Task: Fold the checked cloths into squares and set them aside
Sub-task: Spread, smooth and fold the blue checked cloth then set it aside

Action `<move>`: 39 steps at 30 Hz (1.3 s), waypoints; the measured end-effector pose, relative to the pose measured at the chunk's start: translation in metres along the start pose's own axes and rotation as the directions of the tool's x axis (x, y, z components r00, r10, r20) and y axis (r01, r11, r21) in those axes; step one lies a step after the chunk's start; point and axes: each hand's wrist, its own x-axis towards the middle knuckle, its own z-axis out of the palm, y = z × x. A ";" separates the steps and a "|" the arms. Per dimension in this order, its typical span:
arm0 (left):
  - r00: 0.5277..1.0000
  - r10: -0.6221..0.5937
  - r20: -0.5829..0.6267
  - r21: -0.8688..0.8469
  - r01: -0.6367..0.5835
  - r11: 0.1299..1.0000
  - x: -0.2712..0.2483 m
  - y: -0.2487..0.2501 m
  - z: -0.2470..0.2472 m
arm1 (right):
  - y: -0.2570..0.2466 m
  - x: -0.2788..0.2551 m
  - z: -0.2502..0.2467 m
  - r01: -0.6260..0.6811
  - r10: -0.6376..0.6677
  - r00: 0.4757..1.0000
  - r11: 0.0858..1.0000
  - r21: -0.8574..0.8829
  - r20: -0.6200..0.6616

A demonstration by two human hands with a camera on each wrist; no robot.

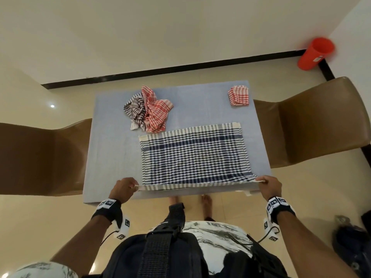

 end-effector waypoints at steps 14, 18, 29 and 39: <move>0.936 -0.347 0.062 -0.843 0.235 0.483 0.097 0.055 -0.055 | -0.084 0.122 0.011 -0.021 0.022 1.000 0.993 0.113 -0.012; 0.915 -0.404 0.012 -0.830 0.234 0.506 0.136 0.054 -0.055 | -0.109 0.158 0.021 -0.028 0.034 0.999 0.991 0.134 -0.043; 0.911 -0.391 -0.129 -0.739 0.174 0.650 0.186 0.056 -0.063 | -0.143 0.208 0.039 0.043 -0.042 0.993 0.999 0.005 -0.113; 0.883 -0.436 -0.177 -0.588 0.260 0.766 0.222 0.041 -0.060 | -0.163 0.241 0.055 0.015 -0.027 0.994 0.994 -0.112 -0.106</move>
